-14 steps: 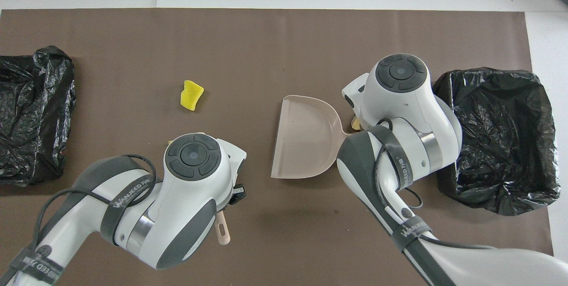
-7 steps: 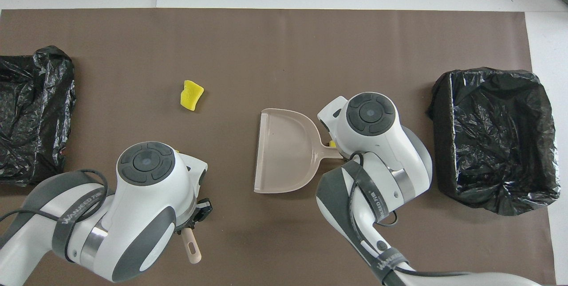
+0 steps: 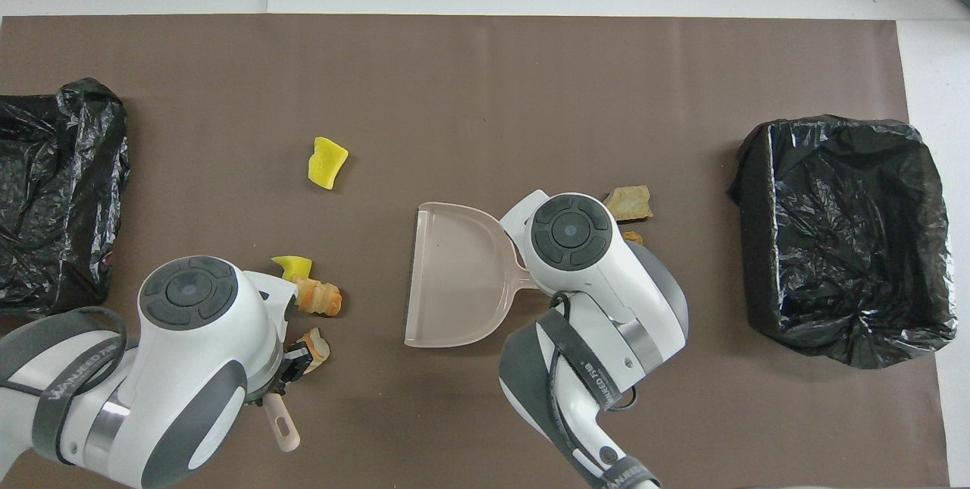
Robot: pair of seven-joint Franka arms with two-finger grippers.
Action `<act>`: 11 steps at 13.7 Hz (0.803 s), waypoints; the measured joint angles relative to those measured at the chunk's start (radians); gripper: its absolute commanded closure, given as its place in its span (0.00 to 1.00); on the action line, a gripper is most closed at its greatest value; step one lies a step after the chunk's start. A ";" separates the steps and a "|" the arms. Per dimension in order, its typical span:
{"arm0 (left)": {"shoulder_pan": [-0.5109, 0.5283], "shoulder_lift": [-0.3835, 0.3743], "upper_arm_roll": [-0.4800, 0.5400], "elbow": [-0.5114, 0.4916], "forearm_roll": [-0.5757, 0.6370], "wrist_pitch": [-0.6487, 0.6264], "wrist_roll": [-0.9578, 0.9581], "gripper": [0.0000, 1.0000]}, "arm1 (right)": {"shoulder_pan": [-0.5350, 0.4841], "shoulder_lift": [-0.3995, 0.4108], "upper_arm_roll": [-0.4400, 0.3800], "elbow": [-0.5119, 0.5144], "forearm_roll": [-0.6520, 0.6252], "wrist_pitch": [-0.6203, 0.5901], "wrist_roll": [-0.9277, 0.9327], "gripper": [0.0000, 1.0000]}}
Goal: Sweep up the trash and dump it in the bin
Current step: 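Sweep the nearby scraps into the dustpan with the left gripper's brush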
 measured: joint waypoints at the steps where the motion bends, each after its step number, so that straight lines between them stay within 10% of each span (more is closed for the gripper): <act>1: 0.003 0.000 -0.001 -0.008 0.000 0.018 0.000 1.00 | 0.009 0.000 0.000 0.000 0.000 0.000 0.015 1.00; 11: 0.002 0.069 -0.017 -0.033 0.001 0.253 0.288 1.00 | 0.017 0.000 -0.002 -0.004 0.000 0.000 0.022 1.00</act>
